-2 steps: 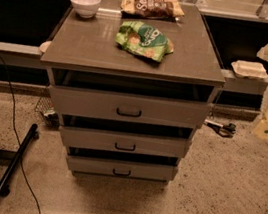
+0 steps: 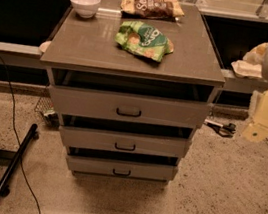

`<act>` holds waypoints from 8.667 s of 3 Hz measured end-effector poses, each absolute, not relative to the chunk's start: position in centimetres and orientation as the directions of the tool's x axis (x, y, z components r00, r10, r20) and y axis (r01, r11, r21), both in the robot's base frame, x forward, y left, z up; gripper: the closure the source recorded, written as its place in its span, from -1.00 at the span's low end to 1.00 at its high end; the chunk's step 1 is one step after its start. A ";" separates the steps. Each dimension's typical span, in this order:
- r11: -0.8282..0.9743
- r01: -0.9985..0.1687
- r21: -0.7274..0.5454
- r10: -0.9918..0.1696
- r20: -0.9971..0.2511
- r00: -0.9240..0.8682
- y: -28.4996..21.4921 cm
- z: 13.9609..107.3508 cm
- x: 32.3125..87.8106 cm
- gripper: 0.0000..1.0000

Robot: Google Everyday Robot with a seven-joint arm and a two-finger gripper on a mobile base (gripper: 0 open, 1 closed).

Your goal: Open top drawer

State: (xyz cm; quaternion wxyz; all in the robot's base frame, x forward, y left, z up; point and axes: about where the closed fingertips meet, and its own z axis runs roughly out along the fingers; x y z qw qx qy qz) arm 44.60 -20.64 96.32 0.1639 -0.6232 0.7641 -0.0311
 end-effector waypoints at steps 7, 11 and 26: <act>-0.027 -0.982 -0.186 -0.928 -0.360 0.094 -9.5 75.2 55.0 -1.00; -0.050 -0.966 -0.255 -0.965 -0.237 0.113 -10.8 72.4 60.4 -1.00; 0.091 -0.977 -0.193 -0.988 -0.143 -0.064 -18.9 65.1 65.1 -1.00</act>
Offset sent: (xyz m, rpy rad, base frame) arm 0.0508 0.0889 -0.1760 0.1188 0.1601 0.2452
